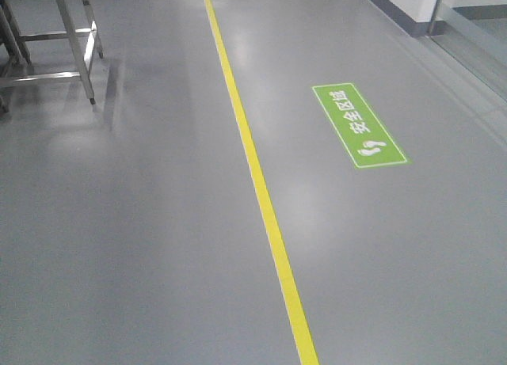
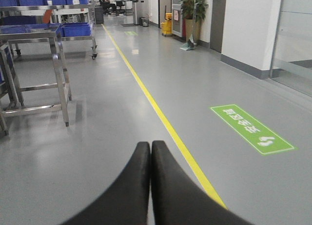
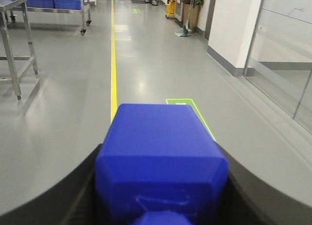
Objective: Pour parts from conveyor to right shelf
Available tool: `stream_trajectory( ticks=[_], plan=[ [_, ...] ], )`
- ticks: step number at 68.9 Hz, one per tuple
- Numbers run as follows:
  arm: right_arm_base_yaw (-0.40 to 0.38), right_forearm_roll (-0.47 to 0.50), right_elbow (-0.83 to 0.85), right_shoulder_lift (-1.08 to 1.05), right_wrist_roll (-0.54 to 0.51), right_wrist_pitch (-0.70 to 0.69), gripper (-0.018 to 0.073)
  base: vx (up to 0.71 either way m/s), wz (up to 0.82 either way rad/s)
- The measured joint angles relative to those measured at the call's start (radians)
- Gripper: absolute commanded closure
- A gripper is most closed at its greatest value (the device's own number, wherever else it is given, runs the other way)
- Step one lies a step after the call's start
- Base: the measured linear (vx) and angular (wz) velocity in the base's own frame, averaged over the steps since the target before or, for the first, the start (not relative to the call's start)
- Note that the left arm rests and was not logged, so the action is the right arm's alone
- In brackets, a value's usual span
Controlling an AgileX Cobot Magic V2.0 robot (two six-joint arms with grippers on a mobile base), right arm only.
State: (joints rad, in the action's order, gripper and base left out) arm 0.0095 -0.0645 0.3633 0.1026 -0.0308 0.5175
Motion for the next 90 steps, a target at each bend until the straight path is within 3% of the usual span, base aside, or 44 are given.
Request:
stream_trajectory(
  ticks=[50, 90],
  plan=[
    [0.0, 0.0, 0.0, 0.0, 0.0, 0.0, 0.0565, 0.61, 0.16],
    [0.0, 0.0, 0.0, 0.0, 0.0, 0.0, 0.0565, 0.68, -0.05]
  ],
)
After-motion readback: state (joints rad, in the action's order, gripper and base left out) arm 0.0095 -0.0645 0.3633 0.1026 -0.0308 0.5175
